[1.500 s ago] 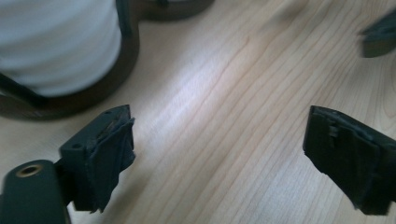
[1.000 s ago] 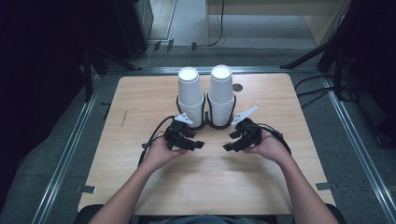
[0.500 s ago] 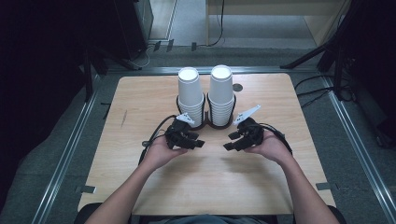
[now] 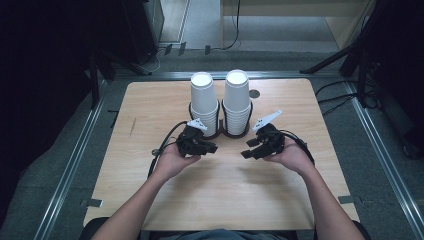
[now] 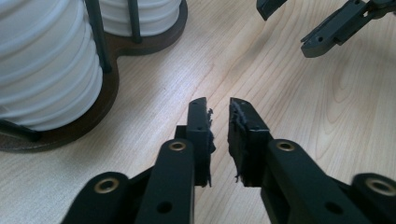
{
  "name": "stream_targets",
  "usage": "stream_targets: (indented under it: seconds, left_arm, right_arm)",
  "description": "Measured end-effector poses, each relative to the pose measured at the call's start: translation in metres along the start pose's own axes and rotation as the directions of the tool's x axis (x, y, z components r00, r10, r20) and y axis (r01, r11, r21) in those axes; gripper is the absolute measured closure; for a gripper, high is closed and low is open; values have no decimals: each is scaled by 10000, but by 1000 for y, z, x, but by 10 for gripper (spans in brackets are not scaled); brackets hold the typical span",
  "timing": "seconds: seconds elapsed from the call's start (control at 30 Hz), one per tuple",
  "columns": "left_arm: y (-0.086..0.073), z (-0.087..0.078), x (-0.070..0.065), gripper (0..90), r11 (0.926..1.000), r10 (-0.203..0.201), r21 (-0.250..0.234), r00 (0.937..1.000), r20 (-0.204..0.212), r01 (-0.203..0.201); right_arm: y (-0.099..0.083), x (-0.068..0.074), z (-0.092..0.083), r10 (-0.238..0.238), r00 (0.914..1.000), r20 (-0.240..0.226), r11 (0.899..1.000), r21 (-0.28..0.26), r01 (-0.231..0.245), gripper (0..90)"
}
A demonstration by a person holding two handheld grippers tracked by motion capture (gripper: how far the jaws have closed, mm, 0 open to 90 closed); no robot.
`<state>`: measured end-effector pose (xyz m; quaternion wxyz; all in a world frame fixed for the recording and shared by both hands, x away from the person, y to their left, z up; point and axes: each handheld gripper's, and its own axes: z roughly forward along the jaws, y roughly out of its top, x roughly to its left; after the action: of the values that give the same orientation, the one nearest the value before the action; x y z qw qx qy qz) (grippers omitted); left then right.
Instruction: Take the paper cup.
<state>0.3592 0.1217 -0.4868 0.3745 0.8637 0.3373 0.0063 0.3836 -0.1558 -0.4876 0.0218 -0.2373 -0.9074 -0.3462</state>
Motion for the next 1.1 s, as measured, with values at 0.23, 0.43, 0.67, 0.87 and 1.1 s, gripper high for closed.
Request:
stream_targets:
  seconds: [0.23,0.43,0.67,0.87,1.1]
  left_arm:
    - [8,-2,-1,856,9998,27,-222,10000,-8,-27]
    - [17,-2,-2,870,9998,-14,-184,10000,-16,14]
    - [30,-2,-2,877,9998,-119,-128,9999,-5,119]
    - [43,-2,-5,883,9997,-68,-246,9999,-112,65]
    - [59,-2,-6,887,9989,-129,-444,9995,-286,116]
  right_arm:
    - [3,4,-6,-87,9998,163,10000,-43,88,411]
    - [11,6,-14,-61,10000,46,9996,-259,63,401]
    - [19,4,-25,102,9998,154,9995,-315,-98,400]
    - [32,3,-39,-81,9998,207,9994,-335,88,383]
    - [45,-5,-51,-3,9993,364,9993,-369,16,373]
